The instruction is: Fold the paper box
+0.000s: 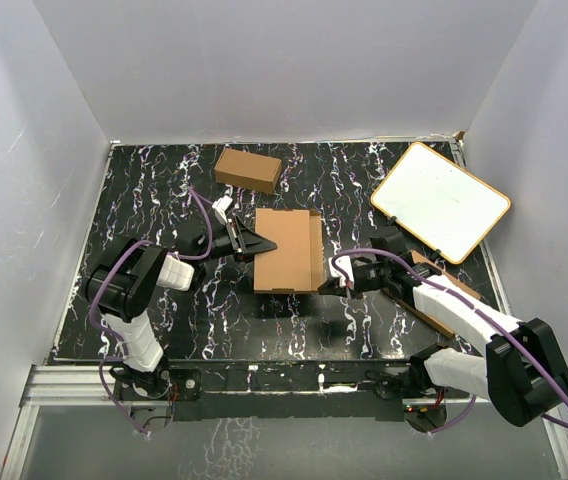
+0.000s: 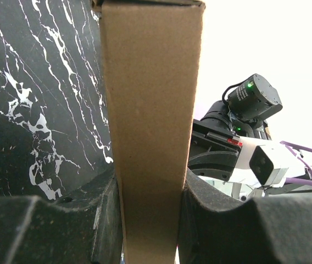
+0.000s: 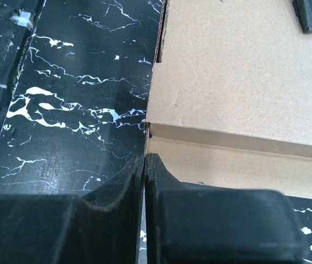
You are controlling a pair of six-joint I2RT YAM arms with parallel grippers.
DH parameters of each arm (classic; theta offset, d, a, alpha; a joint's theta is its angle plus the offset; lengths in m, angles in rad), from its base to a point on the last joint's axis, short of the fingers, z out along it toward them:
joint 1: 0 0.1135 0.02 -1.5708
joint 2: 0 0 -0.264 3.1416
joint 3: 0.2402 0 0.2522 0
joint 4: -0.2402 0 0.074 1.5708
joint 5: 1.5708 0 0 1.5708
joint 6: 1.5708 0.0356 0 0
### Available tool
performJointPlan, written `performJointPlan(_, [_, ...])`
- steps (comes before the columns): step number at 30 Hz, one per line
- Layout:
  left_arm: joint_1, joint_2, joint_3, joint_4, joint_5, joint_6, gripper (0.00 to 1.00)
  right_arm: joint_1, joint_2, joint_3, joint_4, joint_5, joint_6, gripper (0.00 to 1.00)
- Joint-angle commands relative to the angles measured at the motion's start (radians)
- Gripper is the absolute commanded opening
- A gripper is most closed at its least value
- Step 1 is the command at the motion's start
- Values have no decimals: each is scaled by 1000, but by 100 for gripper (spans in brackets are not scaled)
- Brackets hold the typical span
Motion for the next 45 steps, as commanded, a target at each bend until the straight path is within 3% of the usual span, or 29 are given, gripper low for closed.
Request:
performJointPlan(1, [-2,-23,26,75,46,-25,0,2,-4,45,77,-13,38,8])
performJointPlan(19, [-9,-144,55,-316,-81,199,0,52,23,69,85,22,92,8])
performJointPlan(30, [-80,-152,123,-547,-160,345,0,82,84,110,87,61,178,8])
performJointPlan(37, [-91,-147,145,-594,-188,370,0,93,103,116,100,56,211,8])
performJointPlan(45, [-98,-142,132,-528,-125,406,0,83,106,130,86,100,232,8])
